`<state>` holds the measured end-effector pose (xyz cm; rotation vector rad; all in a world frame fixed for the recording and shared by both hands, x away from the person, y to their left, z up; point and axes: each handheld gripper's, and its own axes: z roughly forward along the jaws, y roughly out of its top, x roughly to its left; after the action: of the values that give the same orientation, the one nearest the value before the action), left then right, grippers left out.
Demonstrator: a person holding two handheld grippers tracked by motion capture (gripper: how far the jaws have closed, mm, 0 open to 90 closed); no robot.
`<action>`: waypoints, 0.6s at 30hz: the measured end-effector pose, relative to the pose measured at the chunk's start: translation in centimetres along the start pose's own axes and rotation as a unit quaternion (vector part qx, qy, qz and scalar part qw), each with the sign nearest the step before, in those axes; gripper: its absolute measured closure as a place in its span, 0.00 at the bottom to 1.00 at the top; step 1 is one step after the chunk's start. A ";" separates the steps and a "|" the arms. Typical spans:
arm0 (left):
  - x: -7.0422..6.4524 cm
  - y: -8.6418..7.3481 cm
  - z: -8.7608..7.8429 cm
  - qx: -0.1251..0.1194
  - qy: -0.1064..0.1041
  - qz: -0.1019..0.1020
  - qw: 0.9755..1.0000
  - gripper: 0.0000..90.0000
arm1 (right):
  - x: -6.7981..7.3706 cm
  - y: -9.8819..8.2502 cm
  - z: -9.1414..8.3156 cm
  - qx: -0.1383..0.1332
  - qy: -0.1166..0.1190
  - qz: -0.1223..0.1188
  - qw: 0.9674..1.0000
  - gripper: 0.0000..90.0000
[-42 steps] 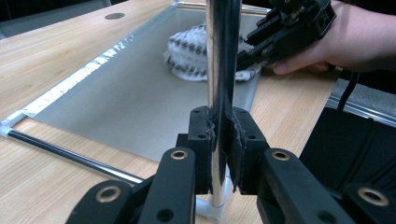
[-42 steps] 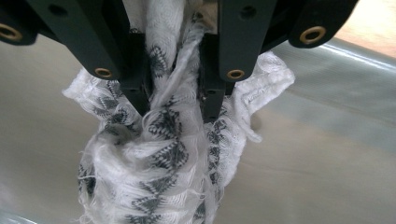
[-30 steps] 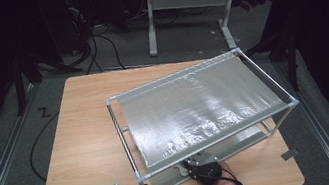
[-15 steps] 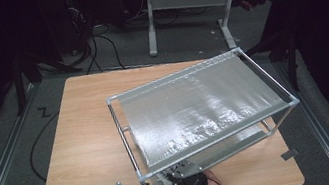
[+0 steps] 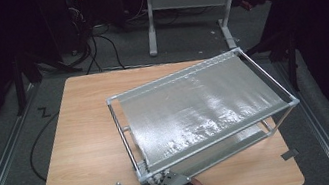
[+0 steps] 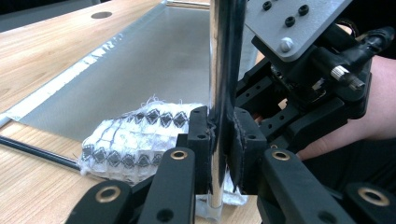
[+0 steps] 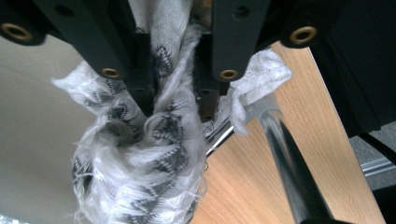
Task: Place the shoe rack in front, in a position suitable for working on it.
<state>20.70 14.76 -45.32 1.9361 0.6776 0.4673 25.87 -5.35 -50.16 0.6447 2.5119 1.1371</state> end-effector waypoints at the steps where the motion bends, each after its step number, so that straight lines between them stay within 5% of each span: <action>1: 0.0 0.0 0.0 0.000 0.000 0.001 1.000 0.89 | 0.0 0.0 -0.1 0.001 -0.001 0.000 1.000 0.86; 4: 0.0 0.0 0.0 0.000 0.001 0.004 1.000 0.88 | -0.2 0.1 -0.8 0.000 -0.016 0.005 1.000 0.86; 5: 0.0 0.0 0.0 -0.001 0.002 0.004 1.000 0.88 | -0.7 0.1 -1.1 -0.016 -0.024 -0.012 1.000 0.86; 11: 0.6 0.0 0.3 -0.002 0.009 0.001 1.000 0.88 | -2.8 -0.5 -4.3 -0.033 -0.058 0.031 0.997 0.86; 18: 2.4 0.3 1.1 -0.002 0.018 -0.002 1.000 0.88 | -5.6 -2.3 -7.8 -0.044 -0.108 0.063 0.991 0.87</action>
<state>23.22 15.42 -45.39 1.9267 0.7031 0.5016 26.48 -14.43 -46.44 0.8624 2.2535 1.1469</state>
